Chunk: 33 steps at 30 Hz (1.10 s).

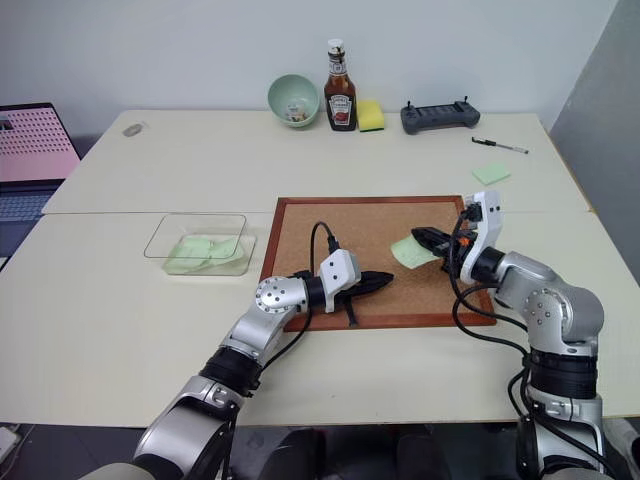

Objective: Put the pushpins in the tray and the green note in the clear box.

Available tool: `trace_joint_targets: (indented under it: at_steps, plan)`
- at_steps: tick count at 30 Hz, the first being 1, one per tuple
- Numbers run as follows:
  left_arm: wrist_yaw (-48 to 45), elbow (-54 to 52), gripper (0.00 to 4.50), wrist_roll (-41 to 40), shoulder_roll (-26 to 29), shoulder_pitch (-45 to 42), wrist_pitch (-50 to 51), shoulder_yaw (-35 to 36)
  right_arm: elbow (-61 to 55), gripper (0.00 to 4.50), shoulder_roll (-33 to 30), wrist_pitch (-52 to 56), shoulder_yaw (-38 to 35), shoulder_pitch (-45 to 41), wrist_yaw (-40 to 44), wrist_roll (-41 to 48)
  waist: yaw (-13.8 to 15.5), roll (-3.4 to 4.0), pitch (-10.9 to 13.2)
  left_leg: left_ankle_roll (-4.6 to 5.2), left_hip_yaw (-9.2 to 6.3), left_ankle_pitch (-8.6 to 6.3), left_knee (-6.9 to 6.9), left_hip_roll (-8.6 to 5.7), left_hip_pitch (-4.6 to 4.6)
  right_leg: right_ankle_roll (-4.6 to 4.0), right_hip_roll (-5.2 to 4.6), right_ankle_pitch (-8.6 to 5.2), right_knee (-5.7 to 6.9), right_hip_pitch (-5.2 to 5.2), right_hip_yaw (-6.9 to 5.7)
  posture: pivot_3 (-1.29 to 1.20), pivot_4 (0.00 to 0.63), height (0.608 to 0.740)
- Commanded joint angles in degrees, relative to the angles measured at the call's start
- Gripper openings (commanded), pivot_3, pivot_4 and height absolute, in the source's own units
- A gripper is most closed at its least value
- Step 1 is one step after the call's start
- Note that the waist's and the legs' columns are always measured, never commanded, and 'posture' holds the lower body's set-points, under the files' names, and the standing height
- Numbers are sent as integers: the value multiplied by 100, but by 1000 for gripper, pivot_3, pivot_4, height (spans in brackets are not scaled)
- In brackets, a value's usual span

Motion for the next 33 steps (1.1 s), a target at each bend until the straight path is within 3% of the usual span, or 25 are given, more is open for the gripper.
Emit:
trace_joint_targets:
  at_steps: [1,5,14,21,33]
  plan:
    - [232,-315,84,-434,-123,81,619,369,-385,0,-88,-73,-91,-20,-25,191,-1,0,0,0,0,0,0,0,0,0,0,0,0,-1,0,0,150,740]
    - [177,-1155,496,-1388,-205,281,1977,804,-537,0,-238,-355,179,79,115,38,-13,0,0,0,-1,0,0,1,-4,0,0,0,3,-6,0,0,150,740]
    - [507,-2952,2280,-3933,-408,492,5356,1581,-529,0,-439,-910,638,149,339,-252,-38,0,0,0,-2,0,6,1,-17,0,0,0,7,-17,0,0,150,740]
    - [959,-2926,3555,-4020,-493,691,5703,1613,-493,0,-483,-1003,679,139,386,-277,-51,0,0,-1,0,1,6,2,-14,0,1,0,8,-17,1,0,150,740]
    - [1257,-2515,3555,-3978,-927,518,5593,1620,-575,0,-506,-997,734,108,428,-267,-21,0,0,-1,1,1,7,0,-16,0,0,0,6,-17,2,0,150,740]
